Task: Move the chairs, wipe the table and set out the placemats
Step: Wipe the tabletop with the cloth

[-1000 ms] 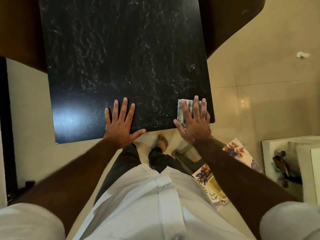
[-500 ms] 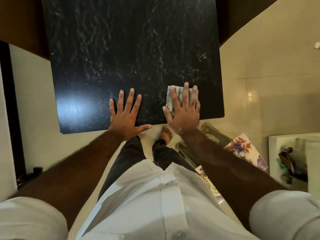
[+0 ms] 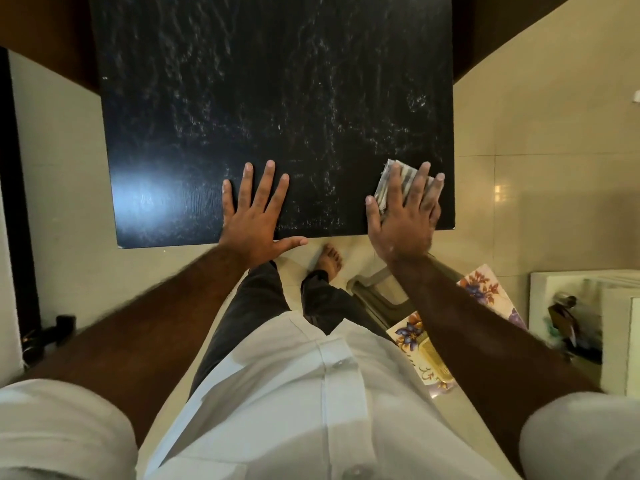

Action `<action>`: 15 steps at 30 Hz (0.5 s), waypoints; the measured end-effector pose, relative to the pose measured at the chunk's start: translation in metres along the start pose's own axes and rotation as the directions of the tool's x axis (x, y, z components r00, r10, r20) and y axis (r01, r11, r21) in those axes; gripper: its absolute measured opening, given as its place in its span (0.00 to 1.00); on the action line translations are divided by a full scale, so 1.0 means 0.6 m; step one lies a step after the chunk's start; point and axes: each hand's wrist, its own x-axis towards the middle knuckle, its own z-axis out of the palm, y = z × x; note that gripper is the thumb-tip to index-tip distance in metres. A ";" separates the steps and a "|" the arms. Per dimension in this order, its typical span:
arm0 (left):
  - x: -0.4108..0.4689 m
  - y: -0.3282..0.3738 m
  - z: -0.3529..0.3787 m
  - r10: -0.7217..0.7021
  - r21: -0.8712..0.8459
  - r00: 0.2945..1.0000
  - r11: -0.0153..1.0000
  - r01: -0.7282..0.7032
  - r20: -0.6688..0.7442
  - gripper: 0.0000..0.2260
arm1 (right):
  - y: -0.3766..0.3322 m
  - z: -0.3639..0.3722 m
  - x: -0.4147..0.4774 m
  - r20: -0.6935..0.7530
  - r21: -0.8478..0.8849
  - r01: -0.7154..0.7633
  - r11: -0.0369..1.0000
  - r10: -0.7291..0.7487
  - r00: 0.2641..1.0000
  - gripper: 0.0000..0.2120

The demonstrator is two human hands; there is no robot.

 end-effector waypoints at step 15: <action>0.000 0.003 -0.003 0.000 -0.003 1.000 1.000 0.000 0.006 0.58 | -0.040 0.027 -0.090 0.078 -0.041 0.327 0.944 -0.323 0.943 0.39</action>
